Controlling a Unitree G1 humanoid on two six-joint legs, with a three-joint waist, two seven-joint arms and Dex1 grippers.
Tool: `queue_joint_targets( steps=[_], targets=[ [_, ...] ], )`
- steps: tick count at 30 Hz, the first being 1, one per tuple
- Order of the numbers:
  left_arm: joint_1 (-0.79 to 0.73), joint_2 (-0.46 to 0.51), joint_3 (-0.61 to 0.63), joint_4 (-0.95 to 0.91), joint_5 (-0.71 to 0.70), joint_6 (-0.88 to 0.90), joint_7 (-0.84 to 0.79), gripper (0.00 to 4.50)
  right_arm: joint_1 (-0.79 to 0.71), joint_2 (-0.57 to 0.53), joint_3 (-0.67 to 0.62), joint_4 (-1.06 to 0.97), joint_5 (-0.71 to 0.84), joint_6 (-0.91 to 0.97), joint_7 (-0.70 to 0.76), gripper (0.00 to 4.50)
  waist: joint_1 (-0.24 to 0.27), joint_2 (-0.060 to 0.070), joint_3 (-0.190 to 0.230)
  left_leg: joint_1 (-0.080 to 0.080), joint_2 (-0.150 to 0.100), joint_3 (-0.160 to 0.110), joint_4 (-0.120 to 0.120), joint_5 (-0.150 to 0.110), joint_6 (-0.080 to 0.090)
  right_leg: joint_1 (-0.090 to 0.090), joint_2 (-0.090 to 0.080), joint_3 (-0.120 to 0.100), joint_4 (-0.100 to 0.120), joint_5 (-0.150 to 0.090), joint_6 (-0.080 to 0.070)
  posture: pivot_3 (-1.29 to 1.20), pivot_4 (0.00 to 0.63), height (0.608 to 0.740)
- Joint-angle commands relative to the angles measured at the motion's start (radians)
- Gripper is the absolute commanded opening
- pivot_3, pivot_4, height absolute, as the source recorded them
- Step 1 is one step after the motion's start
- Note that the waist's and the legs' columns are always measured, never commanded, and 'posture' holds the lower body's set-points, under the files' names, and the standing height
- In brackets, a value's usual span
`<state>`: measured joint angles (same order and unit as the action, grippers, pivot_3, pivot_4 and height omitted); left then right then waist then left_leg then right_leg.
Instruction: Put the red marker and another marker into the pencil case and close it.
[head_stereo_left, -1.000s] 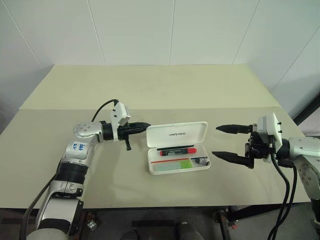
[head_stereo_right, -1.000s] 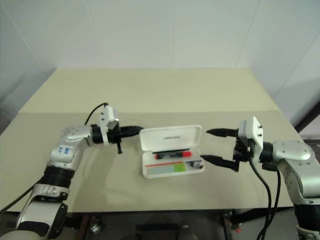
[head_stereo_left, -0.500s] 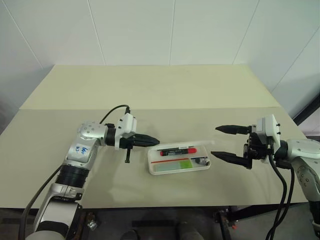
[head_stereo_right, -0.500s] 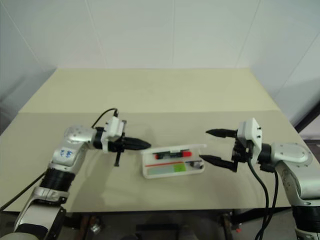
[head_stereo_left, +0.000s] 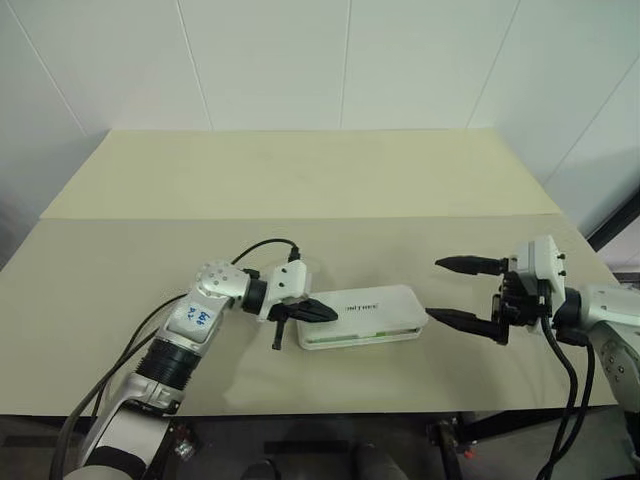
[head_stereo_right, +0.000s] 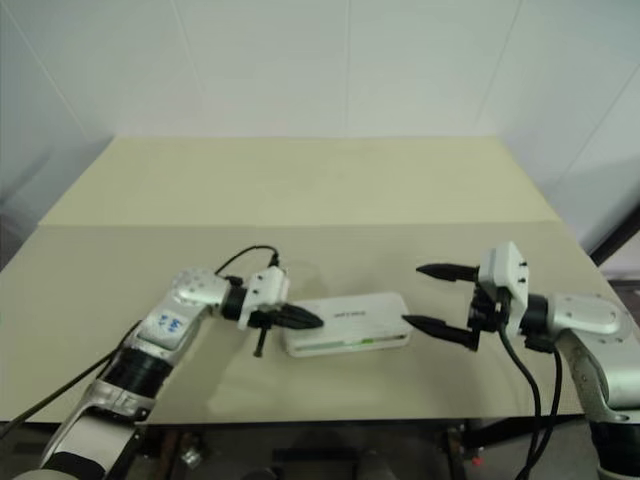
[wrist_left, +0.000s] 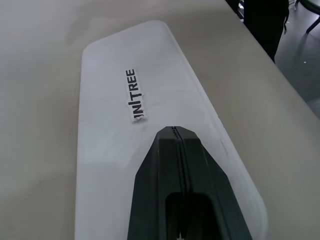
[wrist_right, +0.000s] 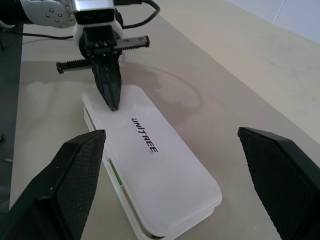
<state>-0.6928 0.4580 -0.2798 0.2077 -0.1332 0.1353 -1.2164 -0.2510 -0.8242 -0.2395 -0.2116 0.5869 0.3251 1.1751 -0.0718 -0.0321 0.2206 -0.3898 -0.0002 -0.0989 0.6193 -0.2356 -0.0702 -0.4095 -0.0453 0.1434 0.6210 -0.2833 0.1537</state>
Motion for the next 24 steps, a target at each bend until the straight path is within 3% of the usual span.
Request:
queue_joint_targets(
  steps=[1,17,21,24],
  targets=[
    [-0.027,-0.02,-0.026,-0.026,0.026,0.045,0.03,0.01,0.023,-0.016,-0.048,-0.061,0.035,0.01,-0.014,4.5,0.001,0.0,0.0,0.0,0.0,0.0,0.0,0.0,0.0,0.0,0.0,0.0,0.0,0.0,0.0,0.0,0.15,0.74],
    [-0.051,-0.044,-0.135,-0.051,0.109,0.186,0.078,0.01,0.134,0.015,-0.067,-0.152,0.047,0.008,-0.08,4.5,0.018,0.0,0.0,0.0,0.0,0.0,0.004,0.0,0.0,0.003,0.0,0.0,-0.001,-0.001,-0.002,0.0,0.15,0.74],
    [-0.061,-0.06,-0.099,-0.049,0.076,0.2,0.1,0.01,0.13,0.021,-0.06,-0.145,0.045,0.001,-0.084,4.5,0.017,0.0,0.0,0.0,0.0,0.0,0.006,0.0,0.0,0.004,0.0,0.0,-0.002,-0.004,-0.007,0.0,0.15,0.74],
    [-0.061,-0.096,-0.002,-0.044,-0.001,0.197,0.145,0.01,0.115,0.025,-0.05,-0.125,0.037,-0.008,-0.081,4.5,0.016,0.0,0.0,0.0,0.0,0.001,0.008,0.0,0.0,0.004,0.0,0.001,-0.002,-0.004,-0.007,0.0,0.15,0.74]
  ],
)
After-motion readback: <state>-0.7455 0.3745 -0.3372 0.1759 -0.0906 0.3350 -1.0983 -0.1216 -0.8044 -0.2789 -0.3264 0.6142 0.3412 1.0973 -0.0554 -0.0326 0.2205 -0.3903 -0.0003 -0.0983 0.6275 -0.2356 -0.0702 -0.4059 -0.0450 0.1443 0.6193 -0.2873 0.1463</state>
